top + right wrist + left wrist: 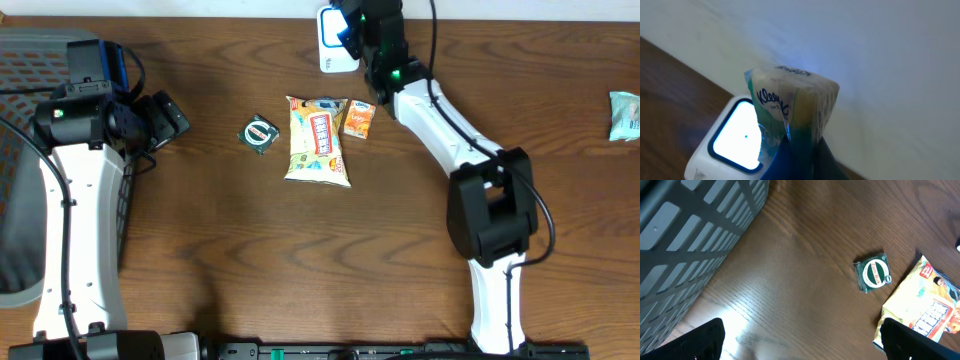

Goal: Scan the item barcode
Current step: 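Hold the Kleenex box barcode in front of the scanner, then carry the Kleenex box to the far right edge and release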

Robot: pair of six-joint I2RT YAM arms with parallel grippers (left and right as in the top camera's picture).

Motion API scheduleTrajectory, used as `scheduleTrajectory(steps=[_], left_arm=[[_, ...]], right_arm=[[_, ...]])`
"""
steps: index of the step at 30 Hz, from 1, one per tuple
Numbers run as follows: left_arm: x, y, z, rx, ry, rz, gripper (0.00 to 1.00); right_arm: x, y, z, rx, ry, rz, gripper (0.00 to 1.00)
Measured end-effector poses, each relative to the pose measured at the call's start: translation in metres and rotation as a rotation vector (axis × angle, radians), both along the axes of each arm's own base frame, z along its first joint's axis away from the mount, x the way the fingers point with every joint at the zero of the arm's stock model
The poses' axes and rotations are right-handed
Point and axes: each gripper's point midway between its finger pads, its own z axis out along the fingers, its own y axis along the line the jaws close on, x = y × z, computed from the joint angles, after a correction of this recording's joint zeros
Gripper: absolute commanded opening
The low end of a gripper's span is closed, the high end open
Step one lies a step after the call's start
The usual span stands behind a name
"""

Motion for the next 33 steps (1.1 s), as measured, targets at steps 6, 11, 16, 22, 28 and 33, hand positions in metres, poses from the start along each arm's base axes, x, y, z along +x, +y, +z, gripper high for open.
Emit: scheduleTrajectory(steps=[6,11,16,22,28,33], left_arm=[[0.000,0.000,0.000,0.000,0.000,0.000,0.98],[0.000,0.000,0.000,0.000,0.000,0.000,0.98],[0.000,0.000,0.000,0.000,0.000,0.000,0.98],[0.000,0.000,0.000,0.000,0.000,0.000,0.98],[0.000,0.000,0.000,0.000,0.000,0.000,0.97],[0.000,0.000,0.000,0.000,0.000,0.000,0.98]], right_arm=[[0.006,0.012,-0.045,-0.160,0.005,0.091,0.01],[0.009,0.004,-0.071,-0.301,0.018,0.083,0.01],[0.009,-0.002,-0.072,-0.410,0.009,0.089,0.01],[0.009,-0.005,-0.073,-0.465,0.006,0.091,0.01],[0.011,-0.019,-0.066,-0.519,0.000,-0.019,0.01],[0.016,-0.053,-0.052,-0.586,0.004,-0.179,0.01]])
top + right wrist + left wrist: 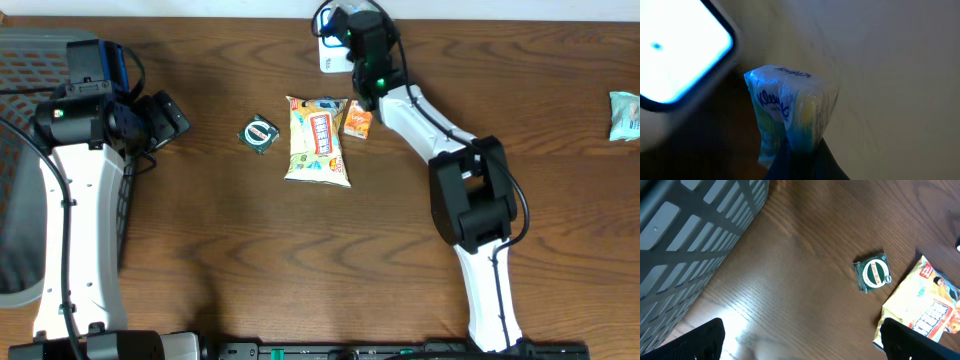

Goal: Scan the item barcode
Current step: 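Carry the Kleenex box to the far right edge and release, then move the right gripper back to the small orange box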

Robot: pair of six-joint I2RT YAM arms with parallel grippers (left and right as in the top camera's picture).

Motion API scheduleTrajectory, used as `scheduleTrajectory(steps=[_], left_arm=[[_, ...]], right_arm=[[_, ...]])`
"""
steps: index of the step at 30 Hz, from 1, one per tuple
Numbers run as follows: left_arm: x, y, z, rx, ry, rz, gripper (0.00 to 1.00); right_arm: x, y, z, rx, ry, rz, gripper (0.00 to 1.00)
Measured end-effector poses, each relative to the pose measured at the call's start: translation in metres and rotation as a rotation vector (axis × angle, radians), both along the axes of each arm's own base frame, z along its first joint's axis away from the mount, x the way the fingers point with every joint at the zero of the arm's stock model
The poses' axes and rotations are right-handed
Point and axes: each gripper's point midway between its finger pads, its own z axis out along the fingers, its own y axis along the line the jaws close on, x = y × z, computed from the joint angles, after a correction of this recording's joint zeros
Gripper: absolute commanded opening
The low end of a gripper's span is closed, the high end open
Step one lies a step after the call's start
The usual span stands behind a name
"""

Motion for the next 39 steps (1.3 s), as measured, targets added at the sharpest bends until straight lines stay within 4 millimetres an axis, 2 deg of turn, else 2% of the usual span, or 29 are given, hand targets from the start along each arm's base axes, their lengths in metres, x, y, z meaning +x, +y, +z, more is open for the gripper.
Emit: scheduleTrajectory(steps=[3,5,8,9,13,14,15,16,17,18,22,24,26,28,30,34,35,36,37,39], left_arm=[[0.000,0.000,0.000,0.000,0.000,0.000,0.98],[0.000,0.000,0.000,0.000,0.000,0.000,0.98],[0.000,0.000,0.000,0.000,0.000,0.000,0.98],[0.000,0.000,0.000,0.000,0.000,0.000,0.98],[0.000,0.000,0.000,0.000,0.000,0.000,0.98],[0.000,0.000,0.000,0.000,0.000,0.000,0.98],[0.000,0.000,0.000,0.000,0.000,0.000,0.98],[0.000,0.000,0.000,0.000,0.000,0.000,0.98],[0.000,0.000,0.000,0.000,0.000,0.000,0.98],[0.000,0.000,0.000,0.000,0.000,0.000,0.97],[0.000,0.000,0.000,0.000,0.000,0.000,0.98],[0.000,0.000,0.000,0.000,0.000,0.000,0.98],[0.000,0.000,0.000,0.000,0.000,0.000,0.98],[0.000,0.000,0.000,0.000,0.000,0.000,0.98],[0.000,0.000,0.000,0.000,0.000,0.000,0.98],[0.000,0.000,0.000,0.000,0.000,0.000,0.98],[0.000,0.000,0.000,0.000,0.000,0.000,0.98],[0.000,0.000,0.000,0.000,0.000,0.000,0.98],[0.000,0.000,0.000,0.000,0.000,0.000,0.98],[0.000,0.000,0.000,0.000,0.000,0.000,0.98]], right_arm=[[-0.002,-0.037,-0.010,-0.058,0.066,-0.090,0.01],[-0.006,-0.075,-0.022,-0.089,0.136,-0.170,0.01],[-0.014,-0.144,-0.038,-0.103,0.219,-0.315,0.01],[-0.019,-0.177,-0.042,-0.097,0.244,-0.390,0.01],[-0.051,-0.287,-0.056,-0.059,0.321,-0.648,0.01],[-0.062,-0.314,-0.060,-0.047,0.339,-0.713,0.43],[-0.080,-0.352,-0.063,-0.025,0.359,-0.807,0.84],[-0.094,-0.377,-0.066,0.002,0.369,-0.875,0.99],[-0.114,-0.408,-0.067,0.026,0.378,-0.964,0.99],[-0.123,-0.422,-0.068,0.047,0.376,-1.009,0.99],[-0.154,-0.456,-0.073,0.122,0.380,-1.135,0.99],[-0.156,-0.455,-0.079,0.170,0.392,-1.135,0.99],[-0.151,-0.445,-0.085,0.228,0.402,-1.105,0.99],[-0.142,-0.429,-0.088,0.289,0.406,-1.060,0.99],[-0.129,-0.405,-0.088,0.360,0.414,-0.989,0.99],[-0.100,-0.329,-0.077,0.566,0.461,-0.759,0.99],[-0.090,-0.294,-0.068,0.652,0.483,-0.648,0.99],[-0.084,-0.272,-0.063,0.702,0.498,-0.578,0.99],[-0.079,-0.240,-0.054,0.777,0.522,-0.478,0.99],[-0.076,-0.181,-0.038,0.916,0.582,-0.293,0.99]])
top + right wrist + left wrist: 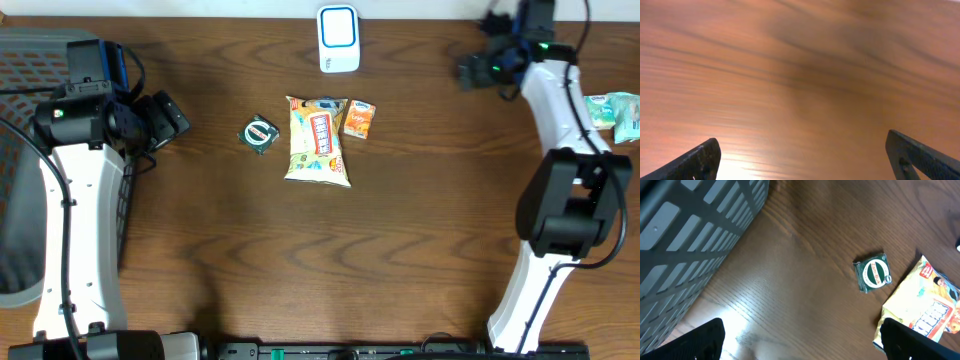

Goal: Scan the item barcode
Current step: 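Move the right gripper back to the small orange box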

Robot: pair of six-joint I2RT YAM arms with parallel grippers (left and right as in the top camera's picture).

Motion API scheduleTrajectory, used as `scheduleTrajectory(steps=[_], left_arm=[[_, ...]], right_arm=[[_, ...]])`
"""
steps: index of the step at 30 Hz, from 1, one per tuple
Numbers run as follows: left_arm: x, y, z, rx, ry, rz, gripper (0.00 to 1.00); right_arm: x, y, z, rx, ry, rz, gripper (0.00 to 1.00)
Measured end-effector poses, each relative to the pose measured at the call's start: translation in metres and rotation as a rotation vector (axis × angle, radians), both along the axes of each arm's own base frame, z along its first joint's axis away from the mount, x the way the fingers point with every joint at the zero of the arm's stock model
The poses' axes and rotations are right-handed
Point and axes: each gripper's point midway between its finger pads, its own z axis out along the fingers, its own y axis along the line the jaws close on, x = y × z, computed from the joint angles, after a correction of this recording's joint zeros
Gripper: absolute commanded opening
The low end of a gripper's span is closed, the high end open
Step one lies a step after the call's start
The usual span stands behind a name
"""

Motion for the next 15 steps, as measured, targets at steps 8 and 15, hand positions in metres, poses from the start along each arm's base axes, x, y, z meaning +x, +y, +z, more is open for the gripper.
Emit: scheduleTrajectory(steps=[8,15], left_arm=[[0.000,0.000,0.000,0.000,0.000,0.000,0.98],[0.000,0.000,0.000,0.000,0.000,0.000,0.98]], right_arm=[[-0.026,0.136,0.015,0.303,0.063,0.229,0.99],[-0.047,0.185,-0.006,0.270,0.145,0.212,0.67]])
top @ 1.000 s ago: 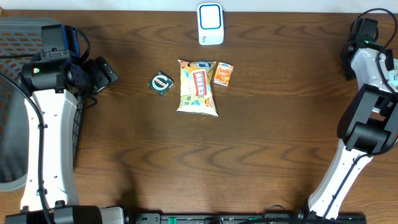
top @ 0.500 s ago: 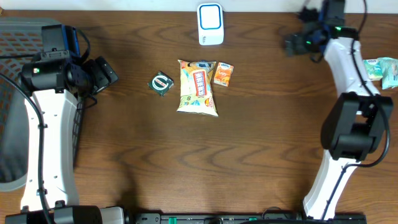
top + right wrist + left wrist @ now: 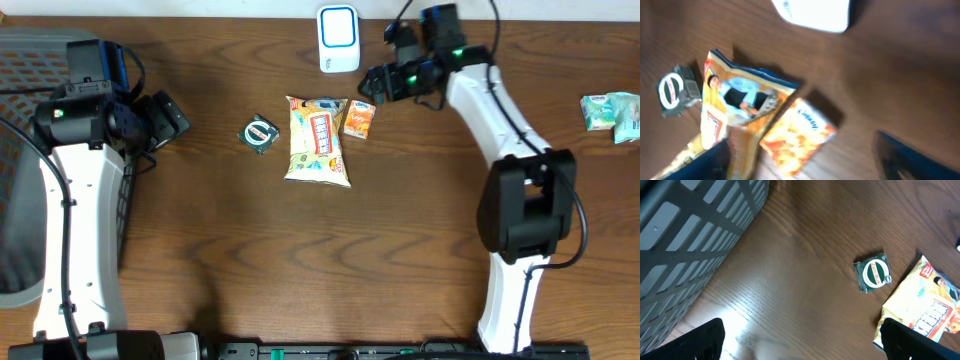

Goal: Scan the item barcode
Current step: 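Move the right gripper back to the small orange box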

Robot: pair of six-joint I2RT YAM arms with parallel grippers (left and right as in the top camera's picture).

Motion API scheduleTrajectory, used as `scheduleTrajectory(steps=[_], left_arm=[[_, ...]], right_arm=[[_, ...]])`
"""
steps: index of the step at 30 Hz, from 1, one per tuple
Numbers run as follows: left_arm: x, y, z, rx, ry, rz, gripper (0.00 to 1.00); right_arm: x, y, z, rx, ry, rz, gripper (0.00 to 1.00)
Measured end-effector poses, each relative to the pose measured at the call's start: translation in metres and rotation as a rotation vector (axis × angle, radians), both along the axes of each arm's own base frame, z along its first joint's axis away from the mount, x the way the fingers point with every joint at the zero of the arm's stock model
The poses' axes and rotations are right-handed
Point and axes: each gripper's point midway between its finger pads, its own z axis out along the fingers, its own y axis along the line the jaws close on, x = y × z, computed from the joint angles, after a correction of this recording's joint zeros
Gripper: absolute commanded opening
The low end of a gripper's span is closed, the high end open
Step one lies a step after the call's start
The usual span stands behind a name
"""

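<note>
The white scanner stands at the table's back edge and also shows in the right wrist view. In front of it lie an orange packet, a yellow snack bag and a round green item. My right gripper hangs open just above the orange packet, nothing between its fingers. My left gripper is open and empty at the left, apart from the items.
A grey basket sits at the table's left edge beside the left arm. Two tissue packs lie at the far right edge. The snack bag reaches into the left wrist view's right side.
My right gripper, open, was at the back right near the tissue packs; now it is by the scanner above the orange packet. The left arm has not moved.
My right gripper held a Kleenex tissue pack in front of the lit scanner, then still held it close by it. Then the gripper was open at the far right, with that pack lying beside another one. Now it is open over the orange packet.
</note>
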Motion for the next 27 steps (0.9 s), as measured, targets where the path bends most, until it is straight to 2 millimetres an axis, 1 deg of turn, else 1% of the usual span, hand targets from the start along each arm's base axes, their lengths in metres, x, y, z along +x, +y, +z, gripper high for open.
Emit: scheduleTrajectory(steps=[1,3,4,6,9,14,17,19,22,25,27], left_arm=[[0.000,0.000,0.000,0.000,0.000,0.000,0.98],[0.000,0.000,0.000,0.000,0.000,0.000,0.98],[0.000,0.000,0.000,0.000,0.000,0.000,0.98],[0.000,0.000,0.000,0.000,0.000,0.000,0.98],[0.000,0.000,0.000,0.000,0.000,0.000,0.98],[0.000,0.000,0.000,0.000,0.000,0.000,0.98],[0.000,0.000,0.000,0.000,0.000,0.000,0.98],[0.000,0.000,0.000,0.000,0.000,0.000,0.98],[0.000,0.000,0.000,0.000,0.000,0.000,0.98],[0.000,0.000,0.000,0.000,0.000,0.000,0.98],[0.000,0.000,0.000,0.000,0.000,0.000,0.98]], right_arm=[[-0.003,0.005,-0.003,-0.006,0.009,0.002,0.63],[-0.009,0.015,-0.007,-0.011,0.029,-0.006,0.60],[-0.012,0.020,-0.009,-0.014,0.038,-0.009,0.56],[-0.017,0.028,-0.015,-0.029,0.058,-0.031,0.44],[-0.021,0.032,-0.023,-0.058,0.084,-0.096,0.34],[-0.025,0.037,-0.041,-0.124,0.074,-0.154,0.24],[-0.030,0.040,-0.051,-0.147,0.076,-0.162,0.23],[-0.036,0.040,-0.060,-0.166,0.086,-0.164,0.23],[-0.042,0.035,-0.071,-0.200,0.099,-0.177,0.19],[-0.048,0.017,-0.079,-0.284,0.117,-0.220,0.18],[-0.049,0.000,-0.082,-0.365,0.114,-0.265,0.18]])
